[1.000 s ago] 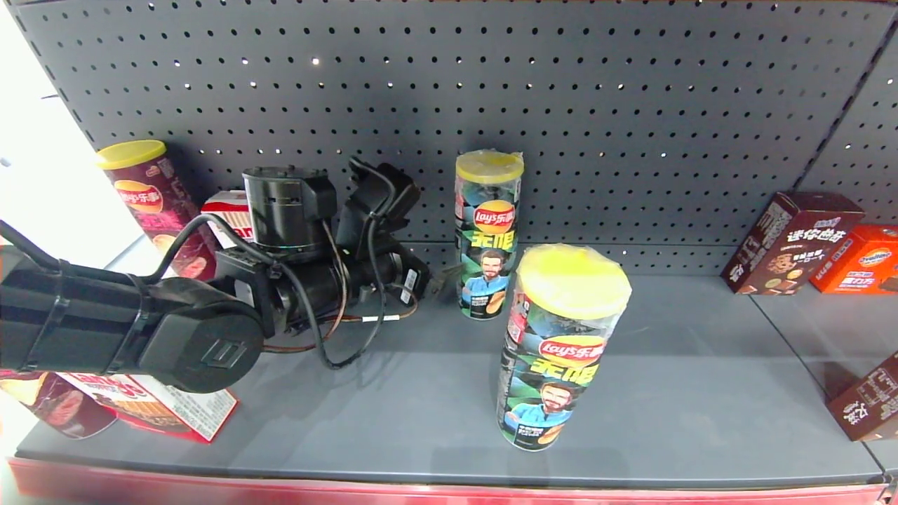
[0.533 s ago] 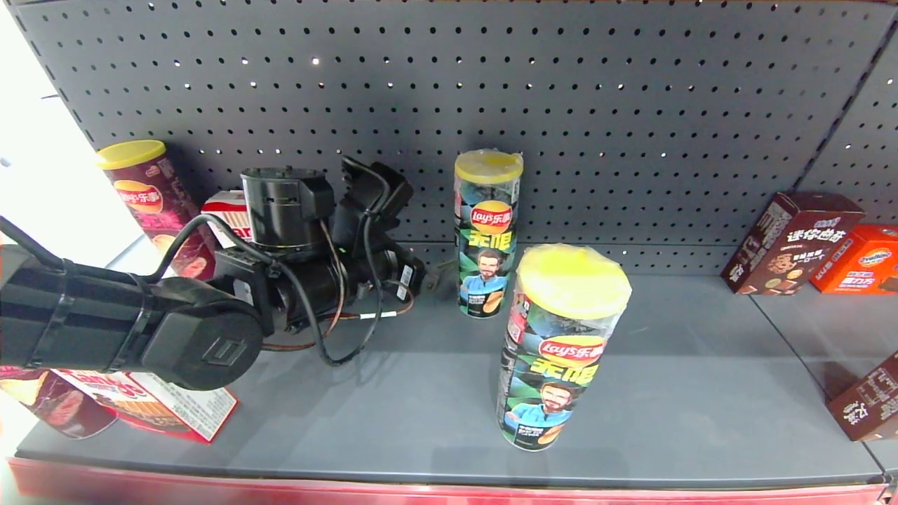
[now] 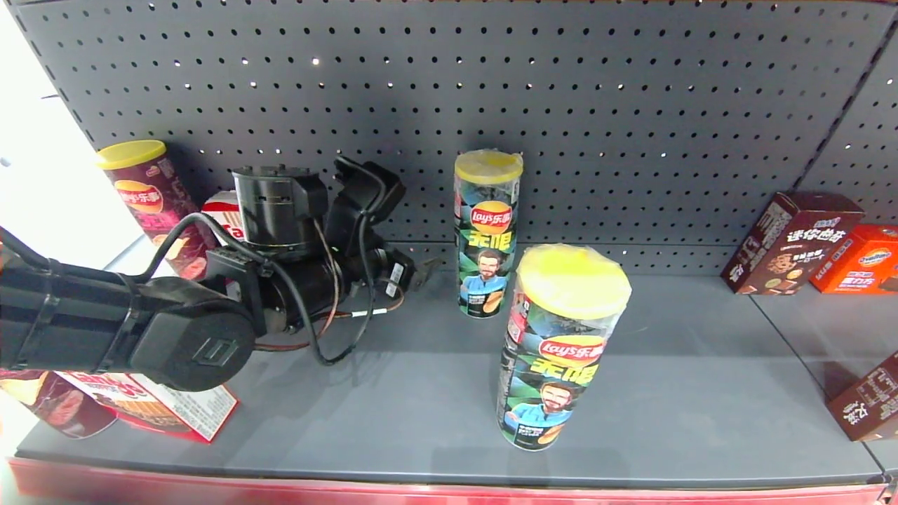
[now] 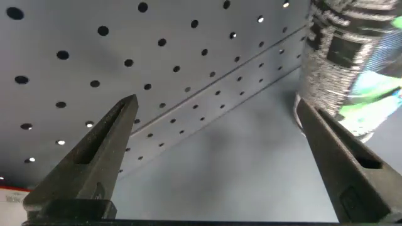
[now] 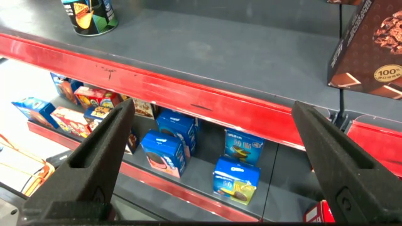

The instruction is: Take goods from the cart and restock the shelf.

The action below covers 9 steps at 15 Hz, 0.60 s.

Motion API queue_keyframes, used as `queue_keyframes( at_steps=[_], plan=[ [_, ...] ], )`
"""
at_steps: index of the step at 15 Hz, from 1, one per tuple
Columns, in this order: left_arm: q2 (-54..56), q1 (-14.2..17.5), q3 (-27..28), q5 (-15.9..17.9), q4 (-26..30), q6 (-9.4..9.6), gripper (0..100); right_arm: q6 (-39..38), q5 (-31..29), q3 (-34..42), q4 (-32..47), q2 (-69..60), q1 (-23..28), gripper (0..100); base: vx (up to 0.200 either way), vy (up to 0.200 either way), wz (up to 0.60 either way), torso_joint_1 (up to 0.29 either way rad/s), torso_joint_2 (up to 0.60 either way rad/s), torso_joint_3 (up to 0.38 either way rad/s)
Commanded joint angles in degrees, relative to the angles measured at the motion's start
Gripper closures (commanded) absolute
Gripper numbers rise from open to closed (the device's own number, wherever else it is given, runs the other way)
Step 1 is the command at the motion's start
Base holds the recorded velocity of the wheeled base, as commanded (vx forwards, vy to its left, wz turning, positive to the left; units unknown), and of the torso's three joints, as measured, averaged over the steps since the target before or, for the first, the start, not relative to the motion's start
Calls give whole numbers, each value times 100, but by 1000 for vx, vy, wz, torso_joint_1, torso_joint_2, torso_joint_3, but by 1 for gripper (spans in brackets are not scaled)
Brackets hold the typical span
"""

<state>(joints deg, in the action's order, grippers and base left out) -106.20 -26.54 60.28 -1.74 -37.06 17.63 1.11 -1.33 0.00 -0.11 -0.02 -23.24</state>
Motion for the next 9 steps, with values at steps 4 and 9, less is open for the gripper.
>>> queue_keyframes(
  at_steps=[4, 9],
  plan=[
    [-410, -71, 537, -10, 155, 4, 0, 3, 1, 0, -7, 2, -6, 0, 0, 0, 0, 0, 0, 0],
    [-559, -273, 731, -10, 173, -5, 0, 3, 1, 0, 2, 2, -6, 0, 0, 0, 0, 0, 0, 0]
  ],
)
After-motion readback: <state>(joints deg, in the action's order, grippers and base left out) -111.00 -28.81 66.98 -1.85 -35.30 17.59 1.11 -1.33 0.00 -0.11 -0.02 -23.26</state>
